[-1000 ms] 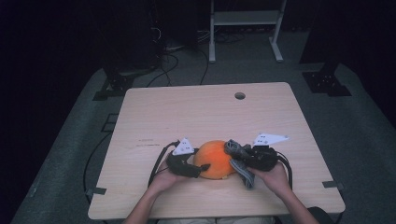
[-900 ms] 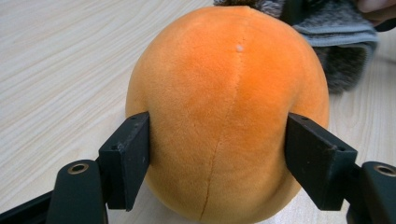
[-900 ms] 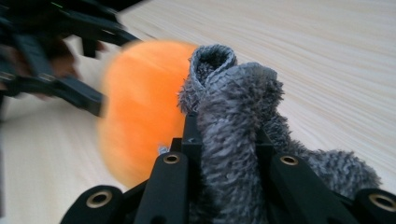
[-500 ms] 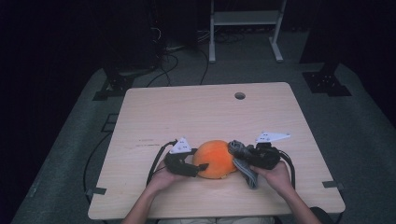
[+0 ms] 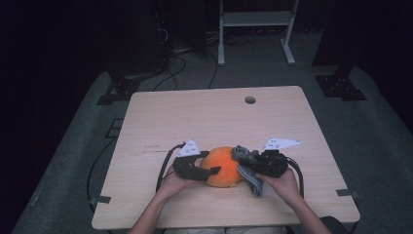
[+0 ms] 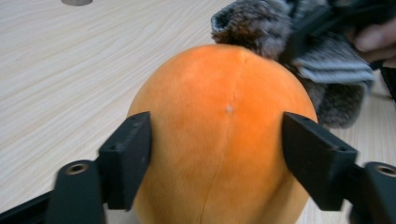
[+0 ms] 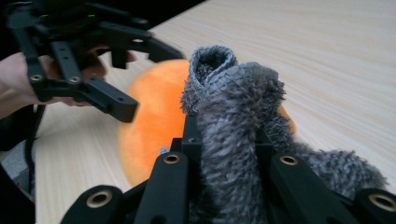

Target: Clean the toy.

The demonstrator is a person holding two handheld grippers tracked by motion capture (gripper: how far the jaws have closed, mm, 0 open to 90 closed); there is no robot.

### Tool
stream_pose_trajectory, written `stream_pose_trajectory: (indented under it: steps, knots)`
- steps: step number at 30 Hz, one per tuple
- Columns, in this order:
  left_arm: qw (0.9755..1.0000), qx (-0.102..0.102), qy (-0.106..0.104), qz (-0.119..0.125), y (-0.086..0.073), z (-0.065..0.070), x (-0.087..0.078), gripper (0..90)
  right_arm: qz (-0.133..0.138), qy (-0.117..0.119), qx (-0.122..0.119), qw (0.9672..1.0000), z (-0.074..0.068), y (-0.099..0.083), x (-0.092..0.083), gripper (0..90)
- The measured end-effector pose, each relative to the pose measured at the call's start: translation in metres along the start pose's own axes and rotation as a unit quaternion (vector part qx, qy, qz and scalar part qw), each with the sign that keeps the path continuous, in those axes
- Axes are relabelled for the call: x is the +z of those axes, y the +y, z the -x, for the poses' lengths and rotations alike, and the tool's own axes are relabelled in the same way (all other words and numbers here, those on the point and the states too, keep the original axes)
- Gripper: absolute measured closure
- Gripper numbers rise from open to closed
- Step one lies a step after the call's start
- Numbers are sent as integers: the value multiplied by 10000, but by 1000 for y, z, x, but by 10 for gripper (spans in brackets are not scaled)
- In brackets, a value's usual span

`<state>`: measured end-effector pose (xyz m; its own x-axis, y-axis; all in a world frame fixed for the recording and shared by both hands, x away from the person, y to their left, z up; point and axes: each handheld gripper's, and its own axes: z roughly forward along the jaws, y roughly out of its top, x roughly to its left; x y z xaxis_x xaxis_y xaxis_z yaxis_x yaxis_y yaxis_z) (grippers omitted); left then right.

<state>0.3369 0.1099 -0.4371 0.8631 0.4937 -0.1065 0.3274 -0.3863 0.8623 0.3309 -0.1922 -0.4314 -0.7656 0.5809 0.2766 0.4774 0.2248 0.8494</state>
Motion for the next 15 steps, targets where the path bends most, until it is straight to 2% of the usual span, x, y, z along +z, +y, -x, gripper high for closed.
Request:
stream_pose_trajectory:
  steps: [2,3,4,5,7,9,12,13,15]
  knots:
    - [10000,88,11,-24,-2,0,-2,300,-186,-266,101,9994,8,-3,-1,748]
    - [9999,115,-9,-31,-3,1,-3,307,-227,-326,173,9991,11,-5,-1,747]
    - [9999,166,-36,-26,-4,2,-2,313,-180,-272,249,9992,12,-5,-3,747]
    - [9996,263,-53,-36,-4,5,-1,320,-78,-194,206,9996,9,-4,-5,747]
    - [9989,470,-56,-76,-3,12,0,329,119,-42,-1,9999,-1,2,-5,747]
    - [9981,609,-24,-108,-2,18,1,329,81,-55,-93,9999,-5,5,0,747]
    - [9985,504,-215,-16,-1,16,-1,309,-50,-126,36,9999,2,-1,3,747]
    - [9988,452,-203,38,0,15,-1,294,-86,-174,78,9998,4,-2,2,748]
    - [9989,439,-141,-17,1,15,1,297,-108,-202,146,9996,5,-4,0,747]
